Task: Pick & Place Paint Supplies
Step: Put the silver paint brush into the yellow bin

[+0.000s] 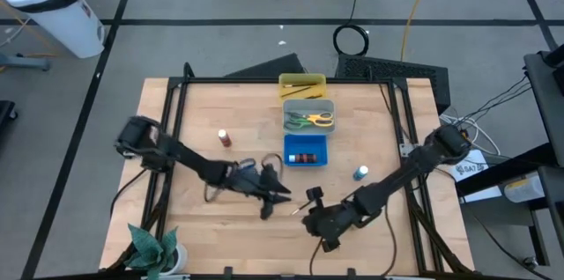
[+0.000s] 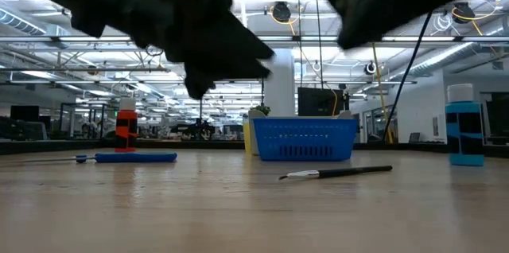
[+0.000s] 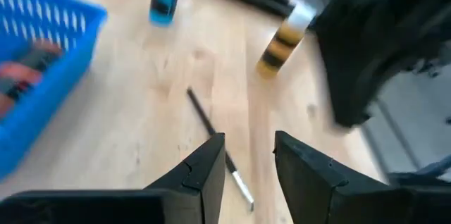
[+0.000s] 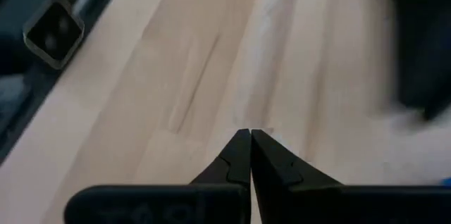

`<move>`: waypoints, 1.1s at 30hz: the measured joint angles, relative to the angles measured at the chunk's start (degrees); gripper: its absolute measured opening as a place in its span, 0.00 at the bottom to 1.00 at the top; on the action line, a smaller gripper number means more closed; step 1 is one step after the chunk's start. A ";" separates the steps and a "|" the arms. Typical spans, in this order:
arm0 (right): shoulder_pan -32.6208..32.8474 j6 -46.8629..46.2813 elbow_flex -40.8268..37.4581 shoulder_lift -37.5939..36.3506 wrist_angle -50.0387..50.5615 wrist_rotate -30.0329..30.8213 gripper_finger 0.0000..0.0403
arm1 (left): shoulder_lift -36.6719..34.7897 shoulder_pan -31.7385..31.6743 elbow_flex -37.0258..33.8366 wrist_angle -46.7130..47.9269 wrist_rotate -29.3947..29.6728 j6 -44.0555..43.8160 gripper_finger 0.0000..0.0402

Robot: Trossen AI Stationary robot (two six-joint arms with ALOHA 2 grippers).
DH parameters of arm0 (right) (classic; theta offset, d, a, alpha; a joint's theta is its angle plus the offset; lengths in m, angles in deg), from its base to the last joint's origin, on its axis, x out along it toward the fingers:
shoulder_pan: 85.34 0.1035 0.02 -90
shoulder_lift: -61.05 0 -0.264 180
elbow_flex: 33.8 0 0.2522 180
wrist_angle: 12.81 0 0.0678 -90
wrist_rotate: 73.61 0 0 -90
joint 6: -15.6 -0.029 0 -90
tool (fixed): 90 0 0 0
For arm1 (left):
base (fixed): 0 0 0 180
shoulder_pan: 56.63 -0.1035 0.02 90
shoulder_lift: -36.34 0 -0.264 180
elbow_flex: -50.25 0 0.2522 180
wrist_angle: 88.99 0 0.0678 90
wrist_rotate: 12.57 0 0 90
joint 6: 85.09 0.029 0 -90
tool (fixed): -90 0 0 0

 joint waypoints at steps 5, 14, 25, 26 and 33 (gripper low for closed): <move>2.17 -0.05 -0.02 -3.52 0.24 5.98 0.00 | 11.87 3.92 8.84 3.67 5.22 -0.85 0.33; 3.48 -0.27 -2.21 -4.09 0.39 7.44 0.00 | 16.60 4.69 26.95 33.98 12.20 -6.33 0.08; 3.46 -0.27 -2.43 -4.07 0.13 7.42 0.00 | 17.85 11.63 30.61 38.38 20.28 -15.37 0.01; 3.46 -0.25 -2.43 -4.07 -0.17 7.42 0.00 | 18.25 11.88 30.59 38.72 21.30 -15.46 0.01; 3.33 0.15 -2.45 -4.07 -1.79 7.51 0.00 | 22.48 11.11 30.59 36.27 21.78 -17.32 0.01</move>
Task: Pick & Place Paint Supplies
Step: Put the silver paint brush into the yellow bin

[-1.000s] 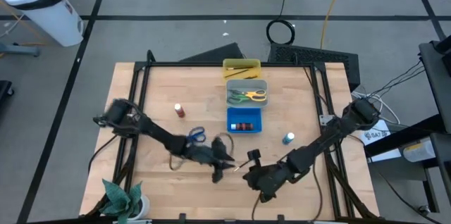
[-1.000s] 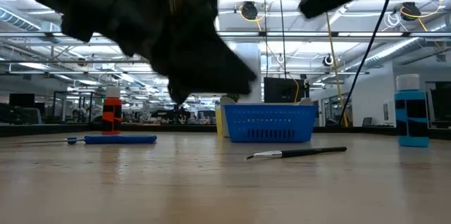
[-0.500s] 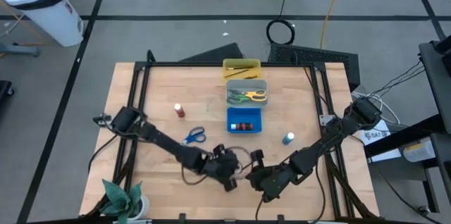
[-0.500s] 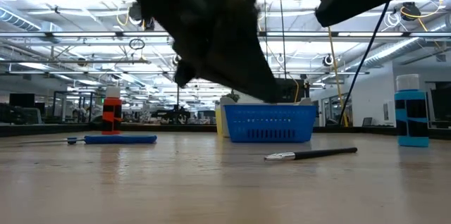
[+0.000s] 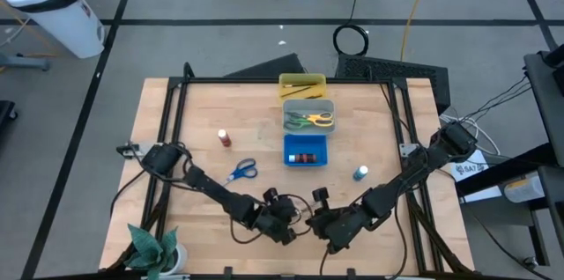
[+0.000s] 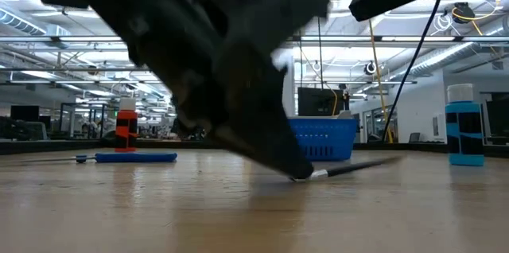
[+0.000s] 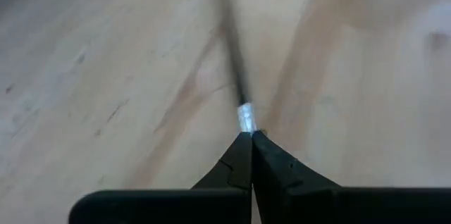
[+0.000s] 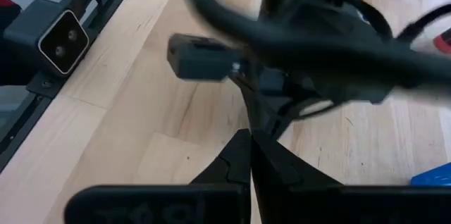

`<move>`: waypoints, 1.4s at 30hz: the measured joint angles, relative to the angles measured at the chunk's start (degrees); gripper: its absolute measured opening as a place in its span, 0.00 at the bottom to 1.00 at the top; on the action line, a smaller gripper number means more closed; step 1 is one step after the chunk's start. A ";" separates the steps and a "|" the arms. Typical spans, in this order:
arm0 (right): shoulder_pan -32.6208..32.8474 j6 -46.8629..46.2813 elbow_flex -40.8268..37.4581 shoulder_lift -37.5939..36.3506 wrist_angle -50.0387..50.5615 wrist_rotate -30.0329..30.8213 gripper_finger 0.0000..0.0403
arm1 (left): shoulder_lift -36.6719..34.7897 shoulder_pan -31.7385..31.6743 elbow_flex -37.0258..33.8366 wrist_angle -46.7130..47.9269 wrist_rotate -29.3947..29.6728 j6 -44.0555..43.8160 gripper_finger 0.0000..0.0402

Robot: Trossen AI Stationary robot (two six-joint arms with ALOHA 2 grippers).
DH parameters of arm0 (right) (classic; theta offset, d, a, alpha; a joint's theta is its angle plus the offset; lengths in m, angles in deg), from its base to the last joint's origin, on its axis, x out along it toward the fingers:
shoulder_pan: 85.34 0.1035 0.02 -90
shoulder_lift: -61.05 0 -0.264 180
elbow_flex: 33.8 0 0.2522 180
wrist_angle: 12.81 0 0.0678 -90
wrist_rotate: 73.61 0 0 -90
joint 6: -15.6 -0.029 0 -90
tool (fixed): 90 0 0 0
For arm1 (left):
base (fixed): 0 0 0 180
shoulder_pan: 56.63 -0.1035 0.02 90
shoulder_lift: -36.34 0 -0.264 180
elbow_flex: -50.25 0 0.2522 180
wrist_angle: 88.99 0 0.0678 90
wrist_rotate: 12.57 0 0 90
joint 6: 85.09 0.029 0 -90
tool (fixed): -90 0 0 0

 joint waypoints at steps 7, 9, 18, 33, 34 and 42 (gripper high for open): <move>0.00 -0.21 0.00 0.02 0.51 -0.07 0.00 | 1.02 -1.15 0.07 -0.31 -1.34 -0.88 0.00; 0.00 -0.31 0.00 0.02 1.56 -0.07 0.00 | 1.07 -1.15 0.13 0.22 -1.34 -0.87 0.00; -0.86 -11.26 -2.34 0.00 11.65 -0.12 0.03 | 1.79 -1.26 0.15 2.06 -2.12 -1.05 0.00; -5.71 -12.70 -15.50 -0.35 3.35 -7.82 0.24 | 1.91 -1.44 0.07 2.33 -2.63 -0.98 0.00; -5.96 -12.70 -15.56 -0.35 3.39 -7.78 0.24 | 1.92 -1.44 0.07 2.34 -2.61 -0.98 0.00; -6.01 -12.50 -15.56 -0.35 3.28 -7.82 0.23 | 1.94 -1.46 0.04 2.41 -2.67 -0.75 0.00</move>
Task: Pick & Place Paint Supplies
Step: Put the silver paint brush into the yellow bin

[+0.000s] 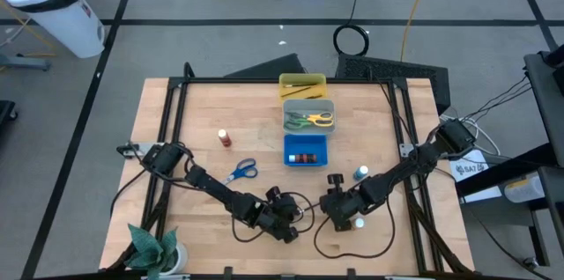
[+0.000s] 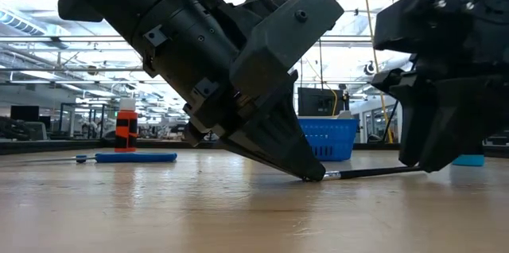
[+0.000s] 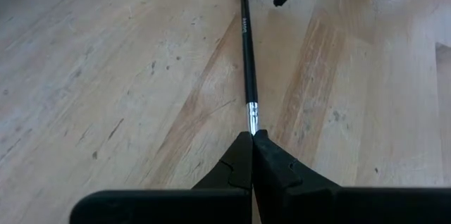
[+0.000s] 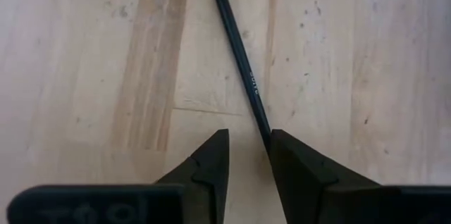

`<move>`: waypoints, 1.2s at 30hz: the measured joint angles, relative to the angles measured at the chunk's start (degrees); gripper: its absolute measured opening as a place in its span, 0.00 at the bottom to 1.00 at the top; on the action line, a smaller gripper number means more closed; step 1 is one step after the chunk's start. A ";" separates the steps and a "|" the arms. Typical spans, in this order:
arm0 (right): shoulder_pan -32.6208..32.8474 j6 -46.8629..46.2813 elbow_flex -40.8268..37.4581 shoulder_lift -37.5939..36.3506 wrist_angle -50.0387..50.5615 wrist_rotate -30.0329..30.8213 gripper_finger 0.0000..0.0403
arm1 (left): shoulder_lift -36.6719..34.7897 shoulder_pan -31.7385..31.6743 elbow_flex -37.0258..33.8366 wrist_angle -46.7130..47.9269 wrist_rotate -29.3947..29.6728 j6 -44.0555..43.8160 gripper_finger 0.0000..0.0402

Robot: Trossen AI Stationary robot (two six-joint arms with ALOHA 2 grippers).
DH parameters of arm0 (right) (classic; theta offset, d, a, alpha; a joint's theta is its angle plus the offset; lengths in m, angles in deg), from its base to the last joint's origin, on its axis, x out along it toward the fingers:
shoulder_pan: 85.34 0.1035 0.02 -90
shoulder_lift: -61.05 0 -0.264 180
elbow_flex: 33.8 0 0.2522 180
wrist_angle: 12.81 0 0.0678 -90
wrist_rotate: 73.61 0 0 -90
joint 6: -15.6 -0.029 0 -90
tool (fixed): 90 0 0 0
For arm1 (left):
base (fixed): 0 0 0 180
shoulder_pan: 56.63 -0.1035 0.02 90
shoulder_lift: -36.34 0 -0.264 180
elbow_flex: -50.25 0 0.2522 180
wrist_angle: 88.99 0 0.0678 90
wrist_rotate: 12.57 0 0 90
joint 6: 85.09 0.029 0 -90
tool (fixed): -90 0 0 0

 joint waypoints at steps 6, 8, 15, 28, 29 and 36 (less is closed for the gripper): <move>-0.37 0.03 0.00 0.00 0.22 0.05 0.21 | -0.01 0.00 -0.02 0.02 -0.04 0.17 0.00; -0.37 0.32 0.00 0.00 0.24 0.07 0.20 | -0.01 0.00 -0.02 0.04 -0.06 0.17 0.00; -0.37 2.62 0.00 0.00 -0.42 0.26 0.21 | -0.02 0.00 -0.04 0.07 -0.11 0.17 0.00; -0.39 3.42 -0.85 0.00 -2.44 0.18 0.26 | -0.01 0.00 -0.04 0.17 -0.11 0.17 0.00; -0.39 3.26 -1.52 0.00 -2.52 0.19 0.25 | -0.02 0.00 -0.06 0.17 -0.11 0.15 0.00; -1.59 1.07 -5.32 -0.33 -5.13 -2.78 0.21 | -0.02 0.00 -0.09 0.20 -0.11 0.25 0.00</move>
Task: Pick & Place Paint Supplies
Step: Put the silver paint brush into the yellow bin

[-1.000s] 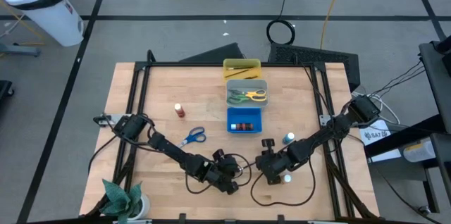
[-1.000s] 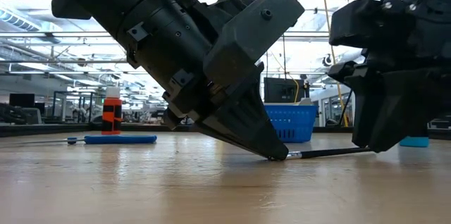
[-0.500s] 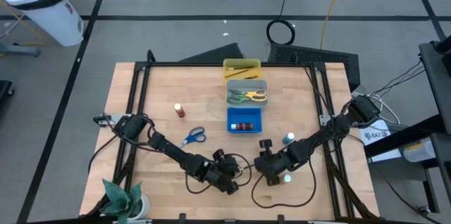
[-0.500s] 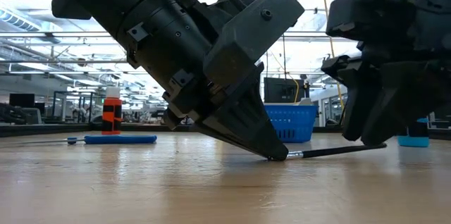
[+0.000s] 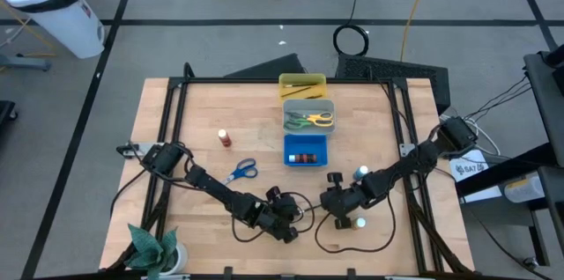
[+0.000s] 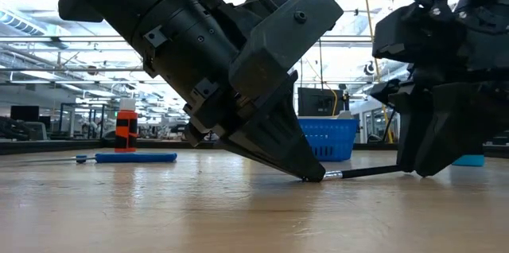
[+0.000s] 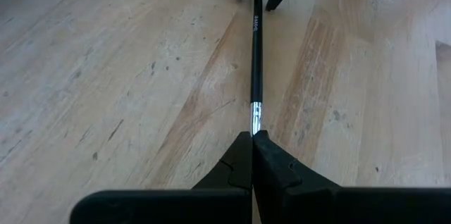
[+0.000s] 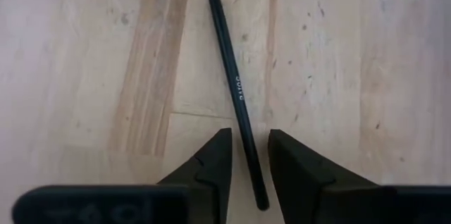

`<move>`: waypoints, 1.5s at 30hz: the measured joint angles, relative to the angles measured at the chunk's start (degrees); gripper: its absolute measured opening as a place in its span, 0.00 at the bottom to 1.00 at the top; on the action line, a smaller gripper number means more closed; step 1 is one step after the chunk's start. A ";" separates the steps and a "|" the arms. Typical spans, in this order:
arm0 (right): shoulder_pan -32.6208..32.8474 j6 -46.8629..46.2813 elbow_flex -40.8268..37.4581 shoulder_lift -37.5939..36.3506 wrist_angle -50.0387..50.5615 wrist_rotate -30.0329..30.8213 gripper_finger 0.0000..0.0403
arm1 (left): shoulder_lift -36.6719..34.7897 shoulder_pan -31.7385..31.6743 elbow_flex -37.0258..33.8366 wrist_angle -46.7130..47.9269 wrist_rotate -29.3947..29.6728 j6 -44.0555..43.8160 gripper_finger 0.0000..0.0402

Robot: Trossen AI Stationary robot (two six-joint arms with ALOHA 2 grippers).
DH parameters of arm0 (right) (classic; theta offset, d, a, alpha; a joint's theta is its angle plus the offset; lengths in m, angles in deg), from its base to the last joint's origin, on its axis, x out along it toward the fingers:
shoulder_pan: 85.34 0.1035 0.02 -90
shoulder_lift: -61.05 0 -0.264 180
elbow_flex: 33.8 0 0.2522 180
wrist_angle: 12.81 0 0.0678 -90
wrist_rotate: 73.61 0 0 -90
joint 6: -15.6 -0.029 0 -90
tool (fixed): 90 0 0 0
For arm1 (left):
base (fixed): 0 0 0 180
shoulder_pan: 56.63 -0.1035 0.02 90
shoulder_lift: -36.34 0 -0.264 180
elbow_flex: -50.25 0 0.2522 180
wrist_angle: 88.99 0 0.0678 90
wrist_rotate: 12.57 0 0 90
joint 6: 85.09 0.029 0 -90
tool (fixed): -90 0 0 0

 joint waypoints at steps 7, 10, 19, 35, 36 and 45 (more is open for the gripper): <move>-1.37 2.64 -0.13 0.11 0.41 -3.36 0.05 | 0.01 0.00 0.00 -0.03 0.00 0.33 0.00; -1.81 3.69 -0.15 0.15 0.65 -5.15 0.02 | 0.00 0.00 0.00 -0.03 0.00 0.33 0.00; -1.75 4.92 -0.21 -0.47 -0.15 -3.05 0.01 | -1.96 -0.02 -0.22 -0.84 1.42 4.40 0.04; -2.65 6.00 -0.24 -10.92 -5.89 4.40 0.01 | -26.01 5.48 -0.03 7.43 13.75 21.42 0.08; -3.28 6.84 -0.24 -12.07 -6.05 4.46 0.01 | -26.99 5.69 -0.07 9.29 15.06 21.42 0.08; -18.34 14.97 -0.15 -21.05 -7.00 -1.38 0.01 | -30.60 6.66 -0.07 23.16 27.69 18.36 0.09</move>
